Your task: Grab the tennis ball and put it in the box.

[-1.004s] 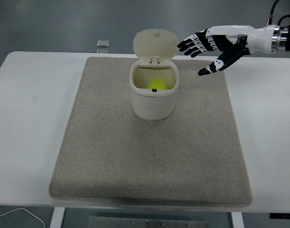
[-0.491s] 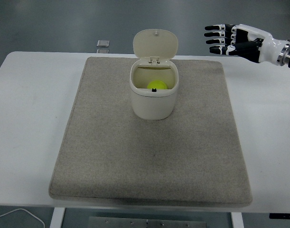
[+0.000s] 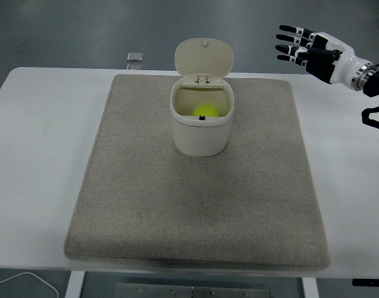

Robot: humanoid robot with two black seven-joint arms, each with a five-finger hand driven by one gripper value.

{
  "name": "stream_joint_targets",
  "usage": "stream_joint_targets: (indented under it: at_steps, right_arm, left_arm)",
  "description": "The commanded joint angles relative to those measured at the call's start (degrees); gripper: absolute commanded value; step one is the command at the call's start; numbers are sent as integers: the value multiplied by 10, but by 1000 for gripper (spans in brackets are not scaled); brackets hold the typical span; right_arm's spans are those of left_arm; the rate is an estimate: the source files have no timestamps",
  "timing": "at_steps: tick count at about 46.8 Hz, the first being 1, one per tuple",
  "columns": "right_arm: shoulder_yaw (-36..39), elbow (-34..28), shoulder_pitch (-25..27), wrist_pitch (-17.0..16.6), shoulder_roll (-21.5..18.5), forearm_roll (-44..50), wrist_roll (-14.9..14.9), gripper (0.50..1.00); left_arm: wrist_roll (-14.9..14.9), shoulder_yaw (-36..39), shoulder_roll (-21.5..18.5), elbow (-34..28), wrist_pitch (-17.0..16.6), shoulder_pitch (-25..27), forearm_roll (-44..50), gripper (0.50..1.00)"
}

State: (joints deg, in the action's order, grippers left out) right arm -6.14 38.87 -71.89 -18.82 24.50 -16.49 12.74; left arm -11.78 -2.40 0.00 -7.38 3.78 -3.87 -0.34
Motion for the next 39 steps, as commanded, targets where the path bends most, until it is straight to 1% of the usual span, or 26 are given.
stream_joint_targets:
  at_steps: [1, 9, 11, 15, 20, 23, 39]
  right_arm:
    - [0, 0, 3, 10, -4, -30, -3, 893]
    - [0, 2, 12, 14, -5, -29, -3, 897]
    - [-1, 2, 13, 10, -4, -27, -3, 927]
    - [-1, 4, 17, 2, -4, -27, -3, 930]
    - [-1, 5, 21, -18, -2, -26, -3, 930]
    - [0, 4, 25, -23, -1, -26, -3, 930]
    - [2, 2, 24, -16, -7, -28, 3, 930]
  left_arm:
    - [0, -1, 0, 0, 0, 0, 0, 992]
    - [0, 0, 0, 0, 0, 0, 0, 992]
    - [0, 0, 0, 0, 0, 0, 0, 992]
    - [0, 0, 0, 0, 0, 0, 0, 992]
    - [0, 0, 0, 0, 0, 0, 1, 992]
    - [0, 0, 0, 0, 0, 0, 0, 992]
    - [0, -1, 0, 0, 0, 0, 0, 992]
